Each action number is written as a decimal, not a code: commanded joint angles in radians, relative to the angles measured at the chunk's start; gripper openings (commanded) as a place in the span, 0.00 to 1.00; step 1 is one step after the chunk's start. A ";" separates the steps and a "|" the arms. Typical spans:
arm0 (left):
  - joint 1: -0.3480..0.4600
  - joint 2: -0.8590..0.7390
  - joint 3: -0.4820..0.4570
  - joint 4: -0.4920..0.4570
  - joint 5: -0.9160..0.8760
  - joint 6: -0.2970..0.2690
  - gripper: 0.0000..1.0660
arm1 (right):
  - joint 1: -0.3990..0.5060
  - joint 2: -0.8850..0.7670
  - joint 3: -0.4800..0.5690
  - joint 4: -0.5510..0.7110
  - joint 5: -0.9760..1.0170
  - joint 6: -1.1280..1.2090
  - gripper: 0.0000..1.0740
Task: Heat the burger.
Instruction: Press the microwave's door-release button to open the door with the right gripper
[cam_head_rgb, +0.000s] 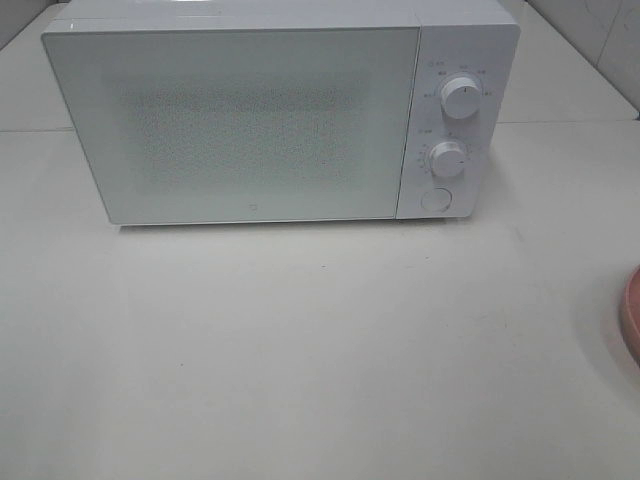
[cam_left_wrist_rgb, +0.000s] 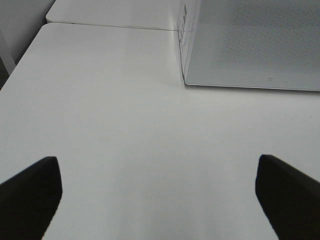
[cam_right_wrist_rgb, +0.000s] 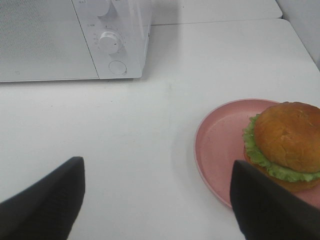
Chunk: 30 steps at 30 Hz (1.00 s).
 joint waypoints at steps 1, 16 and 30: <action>0.001 -0.021 0.002 -0.007 -0.010 0.000 0.92 | -0.005 -0.018 0.001 0.001 -0.003 0.010 0.70; 0.001 -0.021 0.002 -0.007 -0.010 0.000 0.92 | -0.005 -0.015 -0.006 0.001 -0.001 0.009 0.70; 0.001 -0.021 0.002 -0.007 -0.010 0.000 0.92 | -0.005 0.209 -0.063 0.001 -0.112 0.009 0.70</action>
